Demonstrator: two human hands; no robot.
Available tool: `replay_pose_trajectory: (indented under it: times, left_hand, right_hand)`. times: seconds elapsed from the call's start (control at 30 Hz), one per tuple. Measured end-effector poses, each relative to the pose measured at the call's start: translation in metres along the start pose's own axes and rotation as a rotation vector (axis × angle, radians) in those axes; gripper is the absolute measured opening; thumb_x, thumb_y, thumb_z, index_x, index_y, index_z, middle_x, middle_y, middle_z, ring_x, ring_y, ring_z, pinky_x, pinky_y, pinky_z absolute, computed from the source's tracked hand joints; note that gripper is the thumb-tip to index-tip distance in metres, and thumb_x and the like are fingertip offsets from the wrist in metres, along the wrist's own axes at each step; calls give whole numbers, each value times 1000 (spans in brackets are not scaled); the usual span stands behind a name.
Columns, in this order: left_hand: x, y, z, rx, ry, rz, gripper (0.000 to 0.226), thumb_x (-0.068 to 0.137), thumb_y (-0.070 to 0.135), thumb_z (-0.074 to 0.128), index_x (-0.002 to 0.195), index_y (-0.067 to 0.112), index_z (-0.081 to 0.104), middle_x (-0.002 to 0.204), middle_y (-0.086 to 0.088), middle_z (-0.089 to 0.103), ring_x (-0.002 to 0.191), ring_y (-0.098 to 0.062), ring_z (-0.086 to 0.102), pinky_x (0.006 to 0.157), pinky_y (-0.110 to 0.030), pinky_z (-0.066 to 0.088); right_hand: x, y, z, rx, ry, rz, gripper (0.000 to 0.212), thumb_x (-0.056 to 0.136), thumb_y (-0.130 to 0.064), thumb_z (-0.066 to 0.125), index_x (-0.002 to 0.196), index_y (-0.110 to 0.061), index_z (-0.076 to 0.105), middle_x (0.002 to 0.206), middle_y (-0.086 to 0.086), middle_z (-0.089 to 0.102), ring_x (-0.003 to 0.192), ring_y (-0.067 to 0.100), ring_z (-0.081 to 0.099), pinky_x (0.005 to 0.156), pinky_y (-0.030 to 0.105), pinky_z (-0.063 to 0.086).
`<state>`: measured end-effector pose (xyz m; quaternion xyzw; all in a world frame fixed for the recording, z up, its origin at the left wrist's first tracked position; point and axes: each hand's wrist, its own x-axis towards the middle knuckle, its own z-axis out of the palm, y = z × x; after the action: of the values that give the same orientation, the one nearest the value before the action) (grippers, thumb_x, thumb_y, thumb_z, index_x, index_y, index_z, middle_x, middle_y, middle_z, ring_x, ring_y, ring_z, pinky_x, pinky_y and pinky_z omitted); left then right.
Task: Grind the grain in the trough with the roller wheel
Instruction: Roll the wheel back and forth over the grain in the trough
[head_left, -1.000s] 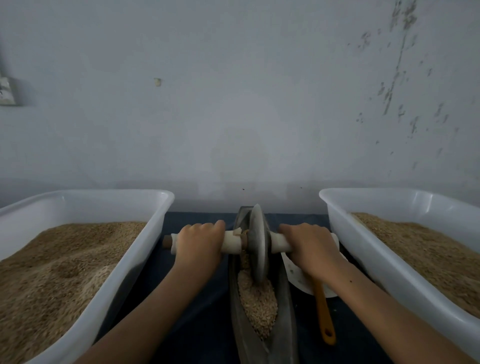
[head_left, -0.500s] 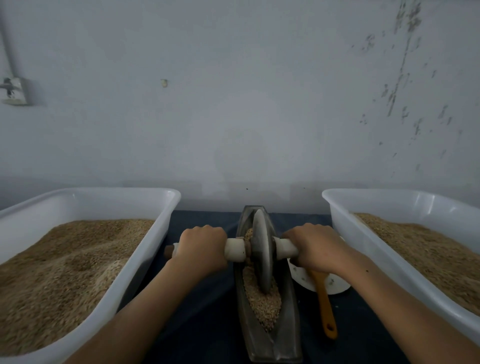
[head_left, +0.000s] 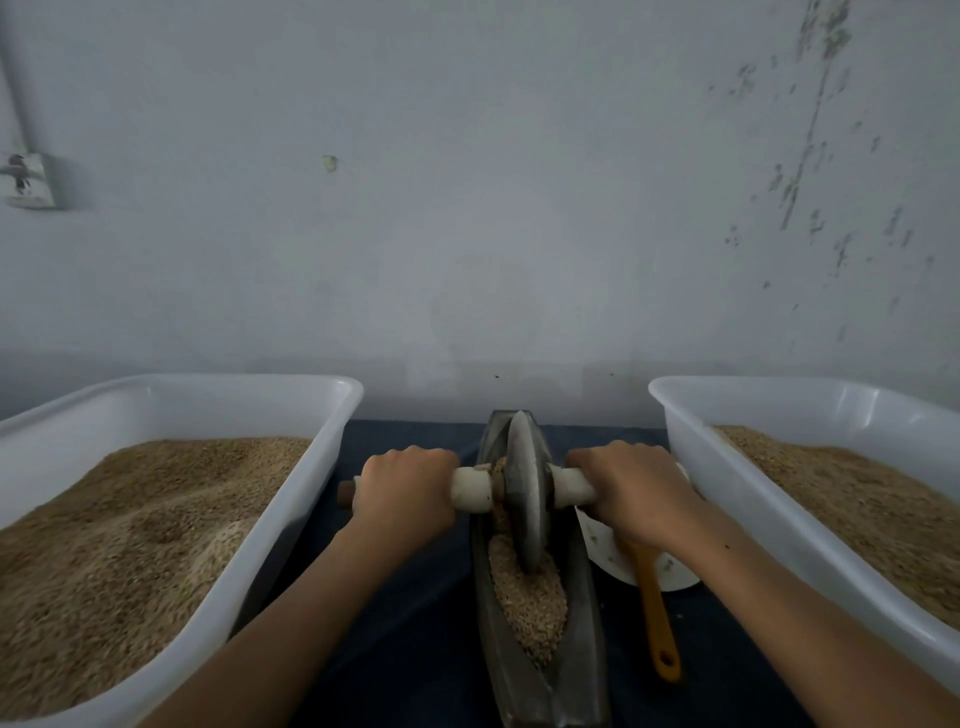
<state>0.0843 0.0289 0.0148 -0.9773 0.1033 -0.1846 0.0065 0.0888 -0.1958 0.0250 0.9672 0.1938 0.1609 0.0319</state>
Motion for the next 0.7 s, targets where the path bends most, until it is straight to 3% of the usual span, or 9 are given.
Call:
replay_pose_trajectory:
  times: [0.07,0.17,0.23,0.37,0.5,0.57,0.7]
  left_hand:
    - [-1,1,0,-4,27,-9,19,86,37,59,102,27,54,94,6,62,82,-12,56,68,-27,36]
    - [0,3,-1,22,3,-17,20,87,35,57,105,26,54,98,4,63,89,-15,59,70,-27,37]
    - [1,4,-3,69,-47,-11,22,87,32,58,107,23,56,100,3,63,91,-15,59,70,-27,37]
    - [2,2,-10,82,-224,31,33,84,33,64,112,19,57,101,1,63,90,-15,59,74,-26,41]
    - [1,0,-12,60,-323,12,37,82,34,67,113,18,56,100,1,62,88,-15,57,75,-27,43]
    - [1,2,-9,69,-279,-11,35,83,33,65,114,19,56,103,1,62,89,-15,58,74,-27,41]
    - [-1,7,-5,93,-45,-27,22,89,31,57,109,22,53,105,1,62,95,-18,60,72,-28,36]
  right_hand:
    - [-2,-1,4,-14,44,23,15,93,-27,52,89,-33,38,93,-5,62,80,17,57,66,29,32]
    - [-1,-3,4,-22,35,37,12,92,-27,52,89,-32,42,94,-4,63,79,17,55,66,29,31]
    - [-1,-3,-1,-32,-79,42,8,89,-27,57,96,-29,53,98,-2,64,84,18,58,67,28,34]
    - [-2,-2,-16,-6,-338,16,28,83,-32,68,109,-24,59,97,-2,64,82,15,57,63,26,37]
    - [-1,-3,-17,-36,-349,1,28,83,-31,68,108,-24,60,89,-4,60,79,14,56,58,25,35]
    - [1,-5,-13,-41,-291,17,26,85,-29,65,110,-25,59,94,-3,63,83,15,59,63,26,38]
    - [1,-4,-4,-18,-123,73,18,90,-24,56,107,-27,58,102,-1,65,92,20,61,75,32,46]
